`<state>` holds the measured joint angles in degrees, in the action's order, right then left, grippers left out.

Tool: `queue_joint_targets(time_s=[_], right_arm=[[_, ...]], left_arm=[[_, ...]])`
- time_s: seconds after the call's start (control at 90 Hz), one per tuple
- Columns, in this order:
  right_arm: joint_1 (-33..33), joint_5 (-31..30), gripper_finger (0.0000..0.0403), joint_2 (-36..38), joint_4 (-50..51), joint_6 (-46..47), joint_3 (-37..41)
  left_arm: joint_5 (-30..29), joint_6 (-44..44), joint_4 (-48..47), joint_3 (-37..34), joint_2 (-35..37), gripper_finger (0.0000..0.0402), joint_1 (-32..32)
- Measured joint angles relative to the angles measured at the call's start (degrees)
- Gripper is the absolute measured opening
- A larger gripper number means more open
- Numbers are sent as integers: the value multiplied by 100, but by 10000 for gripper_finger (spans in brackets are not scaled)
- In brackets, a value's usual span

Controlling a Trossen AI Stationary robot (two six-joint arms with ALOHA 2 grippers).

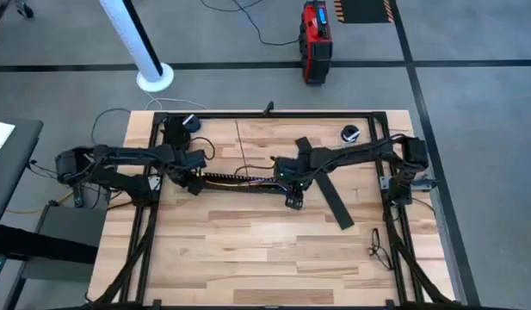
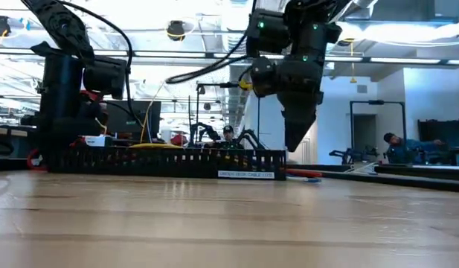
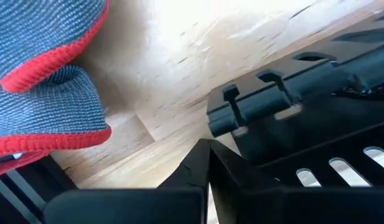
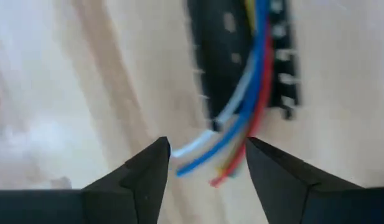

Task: Ziptie cables
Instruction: Put the zip tied cable into the black cable duct

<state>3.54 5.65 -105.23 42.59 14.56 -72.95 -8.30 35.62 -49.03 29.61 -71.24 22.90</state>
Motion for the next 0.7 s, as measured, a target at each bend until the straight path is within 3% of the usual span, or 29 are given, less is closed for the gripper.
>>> queue_joint_targets(time_s=[0.256, 0.7], right_arm=[[-215, -839, 217, -13, -479, 873, 550], [-301, -948, 207, 10, -1370, 1494, 1218]], left_arm=[[-49, 4, 54, 0, 0, 0, 0], [-74, 17, 139, 0, 0, 0, -7]])
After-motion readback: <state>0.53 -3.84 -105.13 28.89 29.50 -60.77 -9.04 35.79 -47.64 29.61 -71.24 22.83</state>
